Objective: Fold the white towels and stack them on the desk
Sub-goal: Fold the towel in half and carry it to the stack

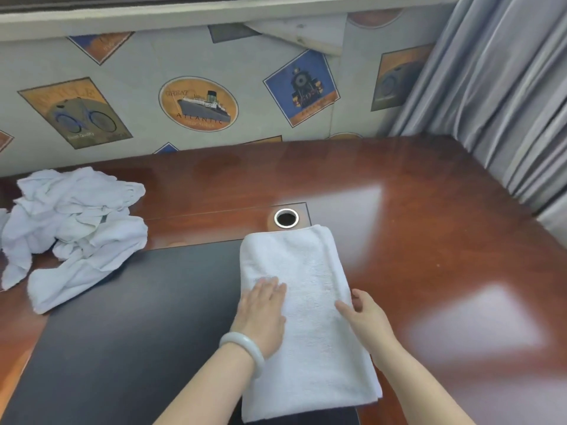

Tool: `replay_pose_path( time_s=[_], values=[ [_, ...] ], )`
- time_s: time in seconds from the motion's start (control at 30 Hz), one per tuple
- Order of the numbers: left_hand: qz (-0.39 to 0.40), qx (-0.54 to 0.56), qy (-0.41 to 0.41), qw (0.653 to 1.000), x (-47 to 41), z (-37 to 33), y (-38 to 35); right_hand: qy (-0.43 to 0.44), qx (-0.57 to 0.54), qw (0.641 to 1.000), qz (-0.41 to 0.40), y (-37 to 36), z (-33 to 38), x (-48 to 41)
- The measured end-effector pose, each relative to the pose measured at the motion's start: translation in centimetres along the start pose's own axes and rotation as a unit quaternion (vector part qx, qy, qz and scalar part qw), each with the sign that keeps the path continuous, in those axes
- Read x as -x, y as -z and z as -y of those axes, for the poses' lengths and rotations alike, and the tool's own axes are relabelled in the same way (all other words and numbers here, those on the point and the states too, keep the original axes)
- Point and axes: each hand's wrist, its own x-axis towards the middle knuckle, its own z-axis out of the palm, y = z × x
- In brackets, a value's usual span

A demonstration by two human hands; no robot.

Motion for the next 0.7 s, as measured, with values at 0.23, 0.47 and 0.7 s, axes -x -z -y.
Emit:
replay_pose_path(
  time_s=[0.23, 0.47, 0.7],
  values=[
    [0.074, -0.049, -0.001, 0.996, 2.0, 2.7, -0.9, 0.025, 0.065, 0.998, -0.008, -2.7, 1.9, -3.0],
    [0.068, -0.050, 0.009, 0.996, 8.1, 1.8, -2.5, 0.162, 0.241, 0.926, 0.242, -4.8, 7.6, -5.3],
    [-0.093, 0.071, 0.081, 0.990, 9.0, 7.3, -2.5, 0.349, 0.471, 0.803, 0.107, -8.8, 8.9, -3.9]
  ],
)
